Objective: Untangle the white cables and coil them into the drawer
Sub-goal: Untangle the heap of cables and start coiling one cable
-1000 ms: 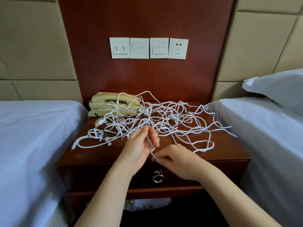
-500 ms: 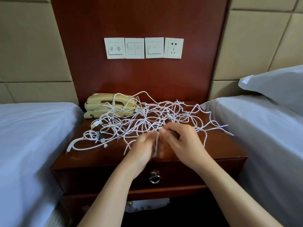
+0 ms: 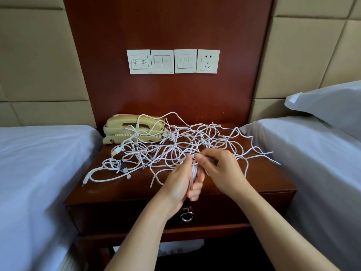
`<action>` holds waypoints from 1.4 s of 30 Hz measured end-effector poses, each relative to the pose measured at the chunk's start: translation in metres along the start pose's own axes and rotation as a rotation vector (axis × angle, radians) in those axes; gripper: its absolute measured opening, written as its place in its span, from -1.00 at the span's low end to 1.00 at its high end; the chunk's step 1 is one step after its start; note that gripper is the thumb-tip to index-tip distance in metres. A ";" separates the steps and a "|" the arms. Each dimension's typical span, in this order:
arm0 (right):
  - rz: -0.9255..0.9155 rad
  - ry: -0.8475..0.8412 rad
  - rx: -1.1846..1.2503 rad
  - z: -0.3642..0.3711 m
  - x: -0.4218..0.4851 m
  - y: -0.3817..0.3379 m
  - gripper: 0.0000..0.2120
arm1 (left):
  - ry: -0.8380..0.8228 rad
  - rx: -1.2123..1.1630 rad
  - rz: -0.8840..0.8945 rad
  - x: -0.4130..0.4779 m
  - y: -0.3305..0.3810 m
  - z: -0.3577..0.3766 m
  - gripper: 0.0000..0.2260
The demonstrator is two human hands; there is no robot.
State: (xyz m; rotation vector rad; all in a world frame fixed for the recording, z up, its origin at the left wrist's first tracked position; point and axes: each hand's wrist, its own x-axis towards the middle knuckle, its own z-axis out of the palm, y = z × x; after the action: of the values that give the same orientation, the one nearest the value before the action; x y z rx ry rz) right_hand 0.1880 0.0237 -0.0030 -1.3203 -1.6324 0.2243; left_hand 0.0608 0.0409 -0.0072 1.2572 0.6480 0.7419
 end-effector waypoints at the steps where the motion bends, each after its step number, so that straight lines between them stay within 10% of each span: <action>1: 0.018 -0.006 0.012 0.000 0.001 0.003 -0.67 | -0.001 -0.012 0.000 0.000 0.000 0.000 -0.46; 24: -0.011 -0.615 -0.456 0.012 -0.016 -0.008 -0.76 | 0.292 -0.320 0.170 0.012 0.001 -0.028 -0.66; 42: -0.096 -0.192 0.244 -0.001 -0.007 -0.021 -0.72 | 0.222 0.273 0.197 0.018 -0.008 -0.025 -0.66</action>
State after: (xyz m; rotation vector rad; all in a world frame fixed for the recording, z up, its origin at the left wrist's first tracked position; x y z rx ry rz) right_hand 0.1746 0.0092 0.0071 -1.0584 -1.7612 0.4894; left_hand 0.0537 0.0686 -0.0203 1.5170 0.8346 0.9906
